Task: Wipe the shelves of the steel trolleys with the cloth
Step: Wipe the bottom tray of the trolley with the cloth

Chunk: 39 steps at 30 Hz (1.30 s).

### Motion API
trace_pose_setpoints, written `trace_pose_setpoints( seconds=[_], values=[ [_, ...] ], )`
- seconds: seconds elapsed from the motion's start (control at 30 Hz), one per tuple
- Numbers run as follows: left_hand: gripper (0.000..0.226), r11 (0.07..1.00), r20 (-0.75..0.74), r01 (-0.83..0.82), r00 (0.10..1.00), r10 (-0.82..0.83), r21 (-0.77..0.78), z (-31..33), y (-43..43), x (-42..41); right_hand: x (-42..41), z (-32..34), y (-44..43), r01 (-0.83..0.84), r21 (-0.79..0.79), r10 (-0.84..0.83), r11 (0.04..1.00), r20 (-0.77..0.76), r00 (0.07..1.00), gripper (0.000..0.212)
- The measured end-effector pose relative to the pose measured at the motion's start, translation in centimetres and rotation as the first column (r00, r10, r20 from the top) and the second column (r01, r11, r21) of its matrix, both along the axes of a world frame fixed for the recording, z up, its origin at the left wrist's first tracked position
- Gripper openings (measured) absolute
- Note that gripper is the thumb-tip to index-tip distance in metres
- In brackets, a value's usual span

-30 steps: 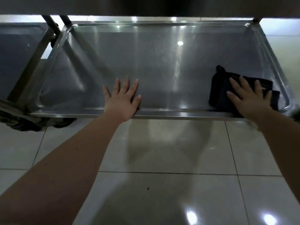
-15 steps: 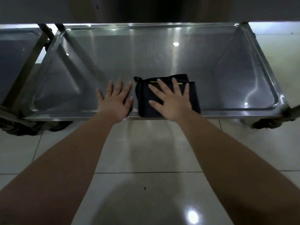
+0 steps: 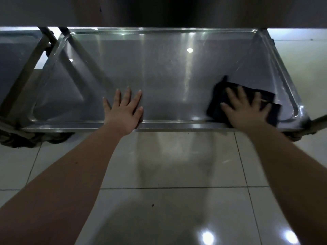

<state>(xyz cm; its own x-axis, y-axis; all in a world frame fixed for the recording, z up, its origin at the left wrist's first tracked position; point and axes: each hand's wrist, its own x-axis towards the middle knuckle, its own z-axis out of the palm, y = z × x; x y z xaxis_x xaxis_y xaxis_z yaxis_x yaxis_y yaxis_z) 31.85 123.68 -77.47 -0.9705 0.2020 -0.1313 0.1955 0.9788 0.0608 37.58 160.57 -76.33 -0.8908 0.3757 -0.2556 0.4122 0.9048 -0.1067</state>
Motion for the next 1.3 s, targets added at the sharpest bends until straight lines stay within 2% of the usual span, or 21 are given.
trace_pose_setpoints(
  seconds=[0.13,0.23,0.3,0.37,0.43,0.5,0.57,0.63,0.7,0.73,0.87,0.97,1.07,1.17,1.3],
  values=[
    [0.055,1.0,0.016,-0.009,1.0,0.008,0.014,0.0,0.0,0.0,-1.2,-0.1,-13.5,-0.33,0.016,0.33,0.944,0.003,0.944,0.063],
    [0.053,0.997,0.086,-0.05,0.995,0.044,0.065,0.4,-0.4,-0.5,-1.4,0.1,-20.2,-0.454,-0.018,0.455,0.891,0.036,0.89,0.064],
    [0.053,0.993,0.115,-0.052,0.993,0.04,0.106,0.9,-0.5,-0.5,-1.3,0.6,-20.4,-0.49,-0.042,0.491,0.87,0.019,0.871,0.067],
    [0.055,0.973,0.115,-0.058,0.993,0.033,0.222,1.5,-0.4,-0.2,-0.3,0.9,-18.8,-0.555,-0.064,0.55,0.829,-0.079,0.831,0.077],
    [0.057,0.94,0.038,-0.026,0.999,0.014,0.341,2.4,-0.1,0.5,1.3,0.6,-16.5,-0.629,0.018,0.626,0.777,-0.129,0.769,0.091],
    [0.055,0.916,-0.094,0.134,0.99,-0.106,0.377,3.1,0.5,1.7,2.8,-0.2,-14.7,-0.674,0.154,0.689,0.722,-0.081,0.72,0.101],
    [0.061,0.877,-0.13,0.344,0.939,-0.319,0.336,3.2,1.4,3.5,3.6,-0.7,-13.9,-0.656,0.196,0.677,0.729,-0.062,0.733,0.097],
    [0.078,0.869,-0.058,0.47,0.883,-0.467,0.157,2.5,2.6,5.1,3.7,-0.5,-13.8,-0.624,0.185,0.643,0.759,-0.058,0.764,0.084],
    [0.084,0.874,-0.016,0.485,0.874,-0.486,-0.033,1.5,3.2,5.6,3.8,0.1,-13.7,-0.641,0.158,0.654,0.751,-0.048,0.755,0.071],
    [0.081,0.88,-0.018,0.471,0.881,-0.473,-0.066,1.4,3.2,5.4,3.9,0.5,-13.6,-0.648,0.127,0.657,0.751,-0.055,0.751,0.065],
    [0.064,0.879,-0.004,0.47,0.882,-0.472,-0.078,2.0,2.9,4.8,3.8,2.9,-13.5,-0.657,0.041,0.657,0.753,-0.081,0.749,0.053],
    [0.066,0.886,0.054,0.463,0.885,-0.463,-0.003,3.8,2.8,4.6,4.0,5.4,-14.1,-0.618,0.038,0.615,0.785,-0.166,0.771,0.051],
    [0.066,0.9,0.013,0.434,0.901,-0.435,0.024,7.1,1.7,5.2,4.4,8.9,-15.3,-0.537,0.014,0.527,0.844,-0.216,0.822,0.047],
    [0.053,0.913,-0.012,0.404,0.915,-0.404,0.057,11.3,-0.3,7.3,5.9,13.2,-17.3,-0.536,-0.023,0.524,0.844,-0.179,0.833,0.04],
    [0.033,0.933,0.119,0.356,0.926,-0.359,0.043,18.8,-4.6,11.4,8.1,19.8,-21.4,-0.572,-0.12,0.572,0.811,-0.044,0.819,0.036]
  ],
)
